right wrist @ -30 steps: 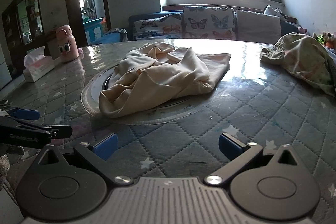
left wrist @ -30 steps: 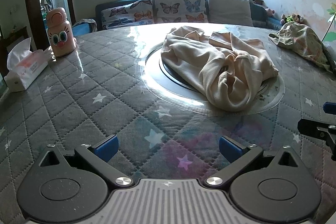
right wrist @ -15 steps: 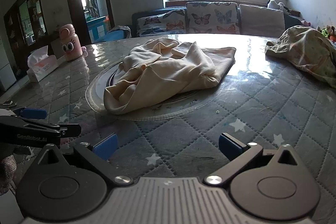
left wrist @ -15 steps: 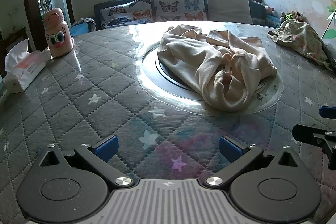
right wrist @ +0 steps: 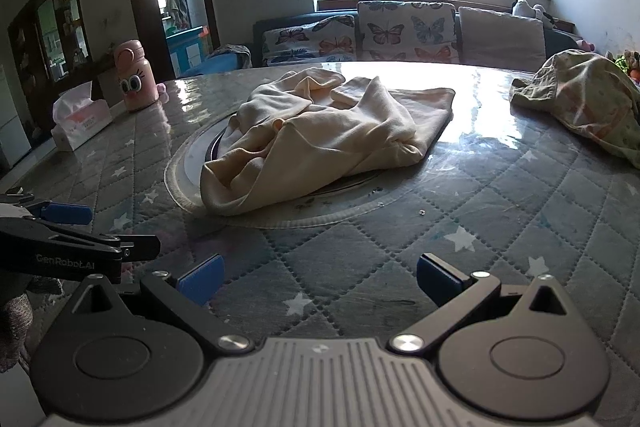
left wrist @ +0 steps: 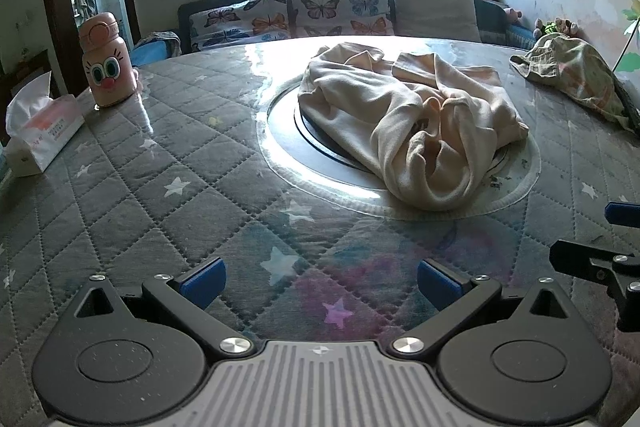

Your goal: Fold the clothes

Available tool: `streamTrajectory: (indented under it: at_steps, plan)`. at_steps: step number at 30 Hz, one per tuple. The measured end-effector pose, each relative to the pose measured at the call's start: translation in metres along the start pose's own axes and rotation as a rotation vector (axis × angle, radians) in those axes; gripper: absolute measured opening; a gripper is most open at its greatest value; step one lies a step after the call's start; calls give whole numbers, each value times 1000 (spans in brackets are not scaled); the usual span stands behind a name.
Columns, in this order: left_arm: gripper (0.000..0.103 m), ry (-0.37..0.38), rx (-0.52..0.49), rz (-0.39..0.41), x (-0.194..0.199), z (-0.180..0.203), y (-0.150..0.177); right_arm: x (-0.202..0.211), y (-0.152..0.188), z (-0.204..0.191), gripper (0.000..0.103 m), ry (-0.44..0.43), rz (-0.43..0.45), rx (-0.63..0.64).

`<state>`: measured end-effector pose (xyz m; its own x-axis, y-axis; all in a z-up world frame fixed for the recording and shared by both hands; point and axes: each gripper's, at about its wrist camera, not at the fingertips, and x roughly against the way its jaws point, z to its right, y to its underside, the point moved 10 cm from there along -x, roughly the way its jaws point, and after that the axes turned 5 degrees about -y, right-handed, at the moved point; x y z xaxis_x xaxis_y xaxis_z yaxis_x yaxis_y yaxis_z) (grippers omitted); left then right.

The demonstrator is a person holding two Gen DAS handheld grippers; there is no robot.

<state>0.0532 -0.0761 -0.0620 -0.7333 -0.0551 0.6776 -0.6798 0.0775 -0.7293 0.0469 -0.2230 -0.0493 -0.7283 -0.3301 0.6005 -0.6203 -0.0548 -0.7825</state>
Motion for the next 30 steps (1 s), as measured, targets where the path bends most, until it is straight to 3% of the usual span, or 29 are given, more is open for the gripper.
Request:
streamTrajectory:
  at_steps: [19, 30]
  plan:
    - [103, 3, -17, -6, -8, 3, -10, -12, -7, -4, 103, -14, -16, 17]
    - [103, -20, -33, 22, -13, -1, -34, -24, -18, 0, 103, -9, -39, 44]
